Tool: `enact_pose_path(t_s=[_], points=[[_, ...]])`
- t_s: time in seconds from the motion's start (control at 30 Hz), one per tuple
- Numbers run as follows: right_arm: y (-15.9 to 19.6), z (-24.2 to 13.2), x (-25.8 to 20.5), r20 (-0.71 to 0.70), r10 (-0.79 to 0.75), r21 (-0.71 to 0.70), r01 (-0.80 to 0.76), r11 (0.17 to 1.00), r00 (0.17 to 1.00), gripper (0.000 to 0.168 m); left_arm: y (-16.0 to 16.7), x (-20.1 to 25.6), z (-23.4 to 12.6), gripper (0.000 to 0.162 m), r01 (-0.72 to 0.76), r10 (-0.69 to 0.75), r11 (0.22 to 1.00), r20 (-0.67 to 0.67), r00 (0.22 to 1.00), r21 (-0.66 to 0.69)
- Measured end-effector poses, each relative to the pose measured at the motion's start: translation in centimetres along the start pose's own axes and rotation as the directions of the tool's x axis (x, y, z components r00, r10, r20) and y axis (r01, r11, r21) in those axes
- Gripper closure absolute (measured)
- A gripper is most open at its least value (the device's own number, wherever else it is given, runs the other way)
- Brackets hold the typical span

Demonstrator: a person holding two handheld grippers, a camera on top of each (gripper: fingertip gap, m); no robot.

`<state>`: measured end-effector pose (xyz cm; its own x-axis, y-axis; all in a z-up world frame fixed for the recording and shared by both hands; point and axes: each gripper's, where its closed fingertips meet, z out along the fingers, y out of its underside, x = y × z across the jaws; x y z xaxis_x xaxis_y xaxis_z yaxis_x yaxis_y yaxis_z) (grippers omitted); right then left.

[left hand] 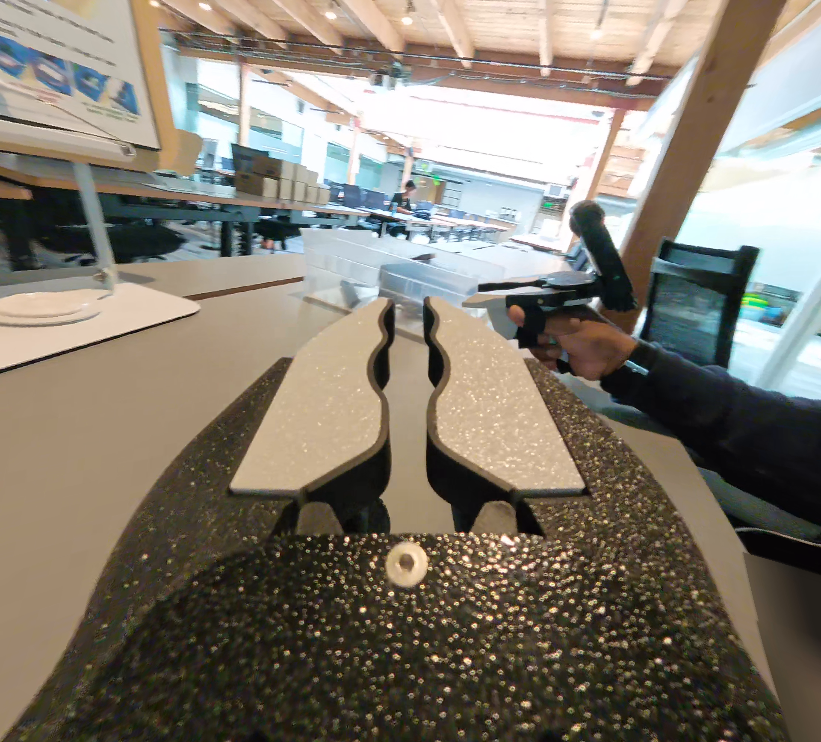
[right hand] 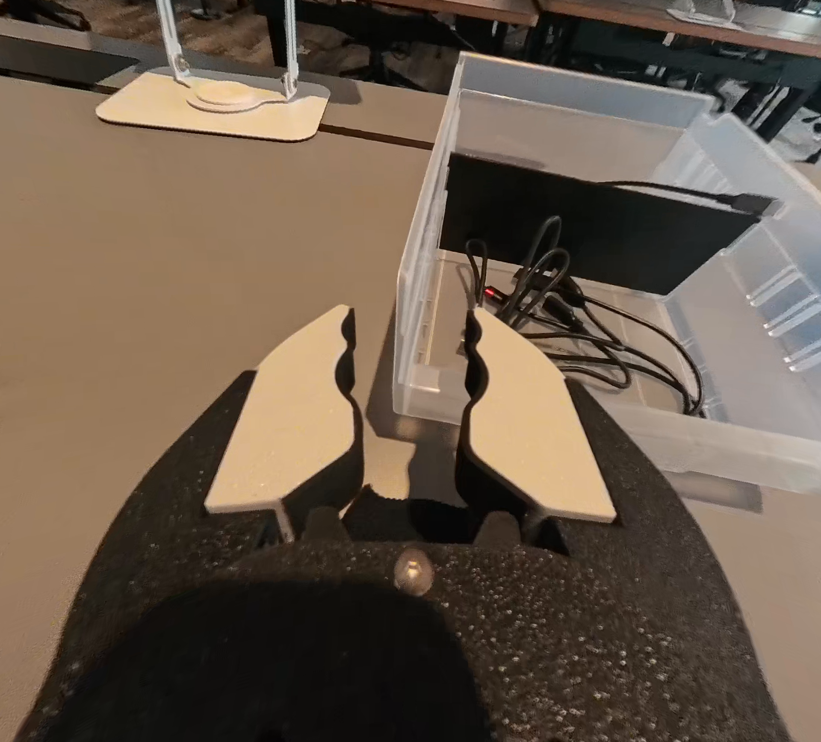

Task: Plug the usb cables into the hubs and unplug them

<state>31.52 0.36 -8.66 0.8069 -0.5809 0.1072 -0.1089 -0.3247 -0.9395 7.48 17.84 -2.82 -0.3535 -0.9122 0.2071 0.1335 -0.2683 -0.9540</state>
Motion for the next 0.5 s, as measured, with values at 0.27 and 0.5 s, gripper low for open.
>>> enact_pose_path(t_s=[0.27,0.5], points=[[-0.2,1.0,0.5,-0.027,-0.005,0.060,0.006,0.998,1.000,0.134,0.5,1.0,-3.1,0.150,-0.126,0.133,0.990,0.130,0.983,-0.066],[0.2,1.3,0.4,-0.106,-0.122,0.008,0.124,0.992,0.987,0.149,0.2,0.6,-3.6,0.150,-0.107,0.113,0.993,0.163,0.980,-0.041]])
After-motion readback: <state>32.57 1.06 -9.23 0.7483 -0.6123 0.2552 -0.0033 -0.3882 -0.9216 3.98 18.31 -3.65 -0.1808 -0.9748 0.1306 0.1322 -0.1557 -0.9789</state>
